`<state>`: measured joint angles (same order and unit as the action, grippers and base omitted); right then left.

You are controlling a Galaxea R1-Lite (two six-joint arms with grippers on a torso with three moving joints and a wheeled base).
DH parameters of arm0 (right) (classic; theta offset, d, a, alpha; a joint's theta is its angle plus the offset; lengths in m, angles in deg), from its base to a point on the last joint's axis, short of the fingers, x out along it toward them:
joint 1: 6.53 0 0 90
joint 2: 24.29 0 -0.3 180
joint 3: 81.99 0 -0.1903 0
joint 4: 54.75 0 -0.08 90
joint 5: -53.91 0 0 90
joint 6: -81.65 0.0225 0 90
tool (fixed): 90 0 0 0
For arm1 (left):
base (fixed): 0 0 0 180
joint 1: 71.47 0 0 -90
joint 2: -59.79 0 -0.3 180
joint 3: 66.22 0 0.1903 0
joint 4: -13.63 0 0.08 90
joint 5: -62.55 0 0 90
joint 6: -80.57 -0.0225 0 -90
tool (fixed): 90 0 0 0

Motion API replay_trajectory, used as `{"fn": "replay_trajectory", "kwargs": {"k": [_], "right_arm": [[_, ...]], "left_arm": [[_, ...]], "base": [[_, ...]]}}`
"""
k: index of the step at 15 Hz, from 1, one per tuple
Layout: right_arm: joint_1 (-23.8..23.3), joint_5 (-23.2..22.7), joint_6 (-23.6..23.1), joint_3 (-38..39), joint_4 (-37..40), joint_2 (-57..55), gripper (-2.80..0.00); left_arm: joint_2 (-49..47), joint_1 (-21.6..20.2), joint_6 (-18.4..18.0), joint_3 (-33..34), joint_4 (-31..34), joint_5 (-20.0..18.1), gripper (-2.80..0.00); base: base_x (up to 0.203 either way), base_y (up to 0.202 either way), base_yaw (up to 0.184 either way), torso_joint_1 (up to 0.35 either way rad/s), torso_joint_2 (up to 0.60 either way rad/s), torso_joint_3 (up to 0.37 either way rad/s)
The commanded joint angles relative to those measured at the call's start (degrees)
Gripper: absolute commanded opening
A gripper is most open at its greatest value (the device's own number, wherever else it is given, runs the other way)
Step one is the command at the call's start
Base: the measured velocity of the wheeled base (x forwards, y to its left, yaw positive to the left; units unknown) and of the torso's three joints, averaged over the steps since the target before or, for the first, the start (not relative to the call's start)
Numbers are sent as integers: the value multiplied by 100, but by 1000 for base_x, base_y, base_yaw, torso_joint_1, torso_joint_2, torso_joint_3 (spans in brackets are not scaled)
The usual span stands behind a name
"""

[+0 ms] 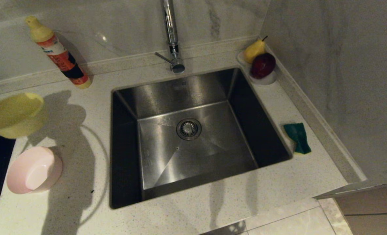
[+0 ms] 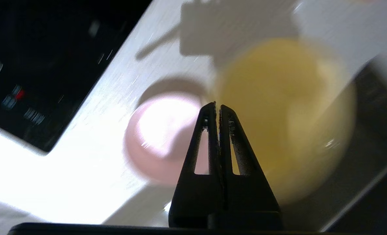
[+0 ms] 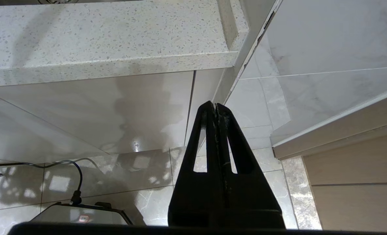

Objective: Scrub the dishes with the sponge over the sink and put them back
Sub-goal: Place the bowl on the bowl

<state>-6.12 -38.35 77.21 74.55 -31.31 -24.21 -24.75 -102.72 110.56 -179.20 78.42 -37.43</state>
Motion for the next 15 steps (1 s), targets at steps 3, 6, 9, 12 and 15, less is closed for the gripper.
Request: {"fn": "replay_trajectory", "kwargs": {"k": [3, 6, 9, 12, 15], "right_arm": [[2, -3, -5, 1, 1, 10, -280], [2, -3, -5, 1, 1, 10, -280], [2, -3, -5, 1, 1, 10, -280], [2, -3, -5, 1, 1, 10, -280], [2, -3, -5, 1, 1, 10, -280]], "left_arm": [[479, -3, -269, 1774, -607, -13, -280], [600, -3, -327, 2419, -1560, -20, -280], [571, -8, -276, 2176, -1568, -29, -280], [632, -3, -170, 1984, -1559, -89, -280], [598, -3, -166, 1853, -1559, -100, -280]], "base": [[0, 0, 0, 0, 0, 0], [0, 0, 0, 0, 0, 0], [0, 0, 0, 0, 0, 0], [0, 0, 0, 0, 0, 0], [0, 0, 0, 0, 0, 0]]}}
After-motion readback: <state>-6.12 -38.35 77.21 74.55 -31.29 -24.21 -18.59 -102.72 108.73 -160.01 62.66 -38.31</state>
